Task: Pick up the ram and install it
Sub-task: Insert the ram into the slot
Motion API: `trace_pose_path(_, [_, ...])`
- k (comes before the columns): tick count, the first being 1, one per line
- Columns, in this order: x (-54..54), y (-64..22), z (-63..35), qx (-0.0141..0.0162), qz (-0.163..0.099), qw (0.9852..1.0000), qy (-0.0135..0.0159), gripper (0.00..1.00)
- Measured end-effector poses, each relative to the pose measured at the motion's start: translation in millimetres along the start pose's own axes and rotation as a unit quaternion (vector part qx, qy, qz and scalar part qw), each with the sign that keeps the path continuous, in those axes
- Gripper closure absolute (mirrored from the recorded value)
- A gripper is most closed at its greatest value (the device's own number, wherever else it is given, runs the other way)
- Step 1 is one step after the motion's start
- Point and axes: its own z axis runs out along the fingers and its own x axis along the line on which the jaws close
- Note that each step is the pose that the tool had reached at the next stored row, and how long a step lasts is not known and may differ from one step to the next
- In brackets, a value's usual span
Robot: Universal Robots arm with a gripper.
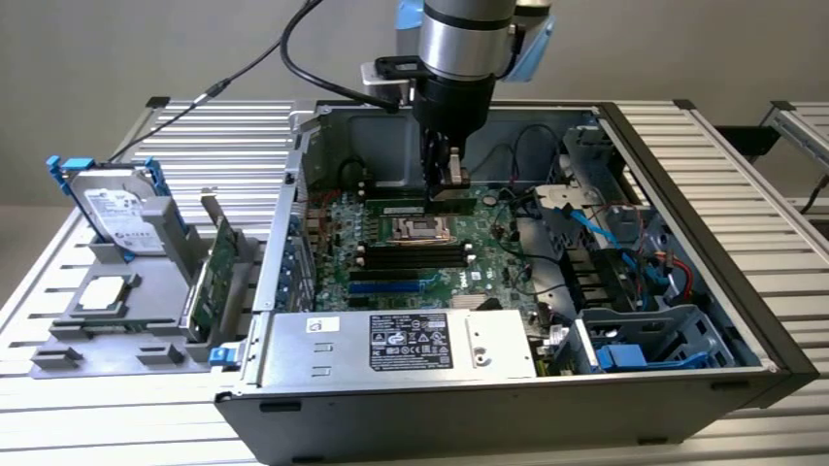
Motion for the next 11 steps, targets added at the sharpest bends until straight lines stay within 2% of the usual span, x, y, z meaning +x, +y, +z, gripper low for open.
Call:
trace_pose_path(6, [-0.1,-0.1,3.8,0.0010,0.004,1.0000,-0.0002,0.86])
trace_pose_path(11, [-0.1,-0.1,10.1,0.0045,0.024,0.9997,-0.0007,0.86])
